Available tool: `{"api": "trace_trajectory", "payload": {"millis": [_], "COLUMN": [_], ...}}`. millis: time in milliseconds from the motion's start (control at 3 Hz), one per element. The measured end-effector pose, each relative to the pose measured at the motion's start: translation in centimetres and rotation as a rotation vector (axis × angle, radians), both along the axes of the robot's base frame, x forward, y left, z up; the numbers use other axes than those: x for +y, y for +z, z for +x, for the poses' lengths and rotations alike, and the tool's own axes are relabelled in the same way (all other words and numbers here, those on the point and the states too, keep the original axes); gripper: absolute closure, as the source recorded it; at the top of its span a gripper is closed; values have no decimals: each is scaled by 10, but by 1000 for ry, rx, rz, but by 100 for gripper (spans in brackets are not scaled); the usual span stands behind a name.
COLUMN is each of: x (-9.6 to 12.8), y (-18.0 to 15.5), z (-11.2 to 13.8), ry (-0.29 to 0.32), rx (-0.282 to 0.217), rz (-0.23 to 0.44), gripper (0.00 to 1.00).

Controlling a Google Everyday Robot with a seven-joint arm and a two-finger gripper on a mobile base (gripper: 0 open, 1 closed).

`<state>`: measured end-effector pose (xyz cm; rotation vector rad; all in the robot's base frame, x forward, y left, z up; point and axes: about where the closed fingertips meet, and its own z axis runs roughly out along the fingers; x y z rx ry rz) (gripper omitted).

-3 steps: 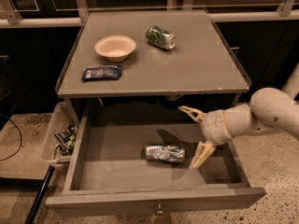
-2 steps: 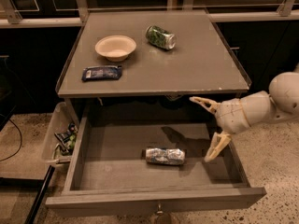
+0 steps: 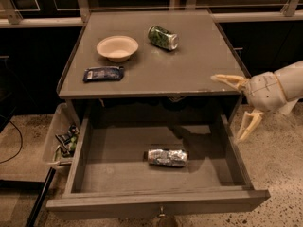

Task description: Place redbull can into top drawer

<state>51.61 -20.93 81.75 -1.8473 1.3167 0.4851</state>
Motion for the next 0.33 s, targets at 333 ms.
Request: {"api": "trace_trajectory", "payload": {"millis": [333], "x": [-4], "y": [8], "z": [0], "ry": [6], "rx": [-9], "rz": [0], "gripper": [0]}}
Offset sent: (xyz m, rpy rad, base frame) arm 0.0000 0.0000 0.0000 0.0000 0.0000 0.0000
